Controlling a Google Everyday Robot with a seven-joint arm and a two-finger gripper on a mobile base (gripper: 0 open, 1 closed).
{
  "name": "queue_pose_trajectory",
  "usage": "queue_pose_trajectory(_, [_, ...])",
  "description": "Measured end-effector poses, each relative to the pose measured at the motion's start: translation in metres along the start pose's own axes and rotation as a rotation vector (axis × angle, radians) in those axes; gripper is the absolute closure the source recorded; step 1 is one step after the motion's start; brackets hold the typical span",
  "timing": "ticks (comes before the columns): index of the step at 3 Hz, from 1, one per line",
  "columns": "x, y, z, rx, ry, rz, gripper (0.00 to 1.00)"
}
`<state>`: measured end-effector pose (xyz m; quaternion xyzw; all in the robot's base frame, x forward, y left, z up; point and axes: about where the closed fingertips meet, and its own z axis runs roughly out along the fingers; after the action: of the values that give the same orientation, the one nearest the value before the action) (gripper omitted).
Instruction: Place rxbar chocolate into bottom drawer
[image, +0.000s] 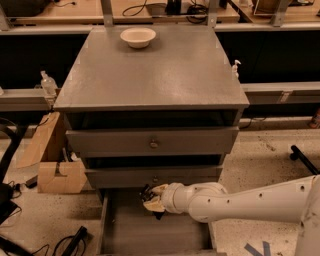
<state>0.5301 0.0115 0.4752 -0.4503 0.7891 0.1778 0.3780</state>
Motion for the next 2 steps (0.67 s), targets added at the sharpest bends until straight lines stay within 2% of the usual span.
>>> queue_pose_trajectory(1, [0.024, 0.013, 0.036, -0.028, -0.087, -0.013, 1.0])
queue_pose_trajectory(2, [0.047, 0.016, 0.068, -0.049, -0.098, -0.04, 1.0])
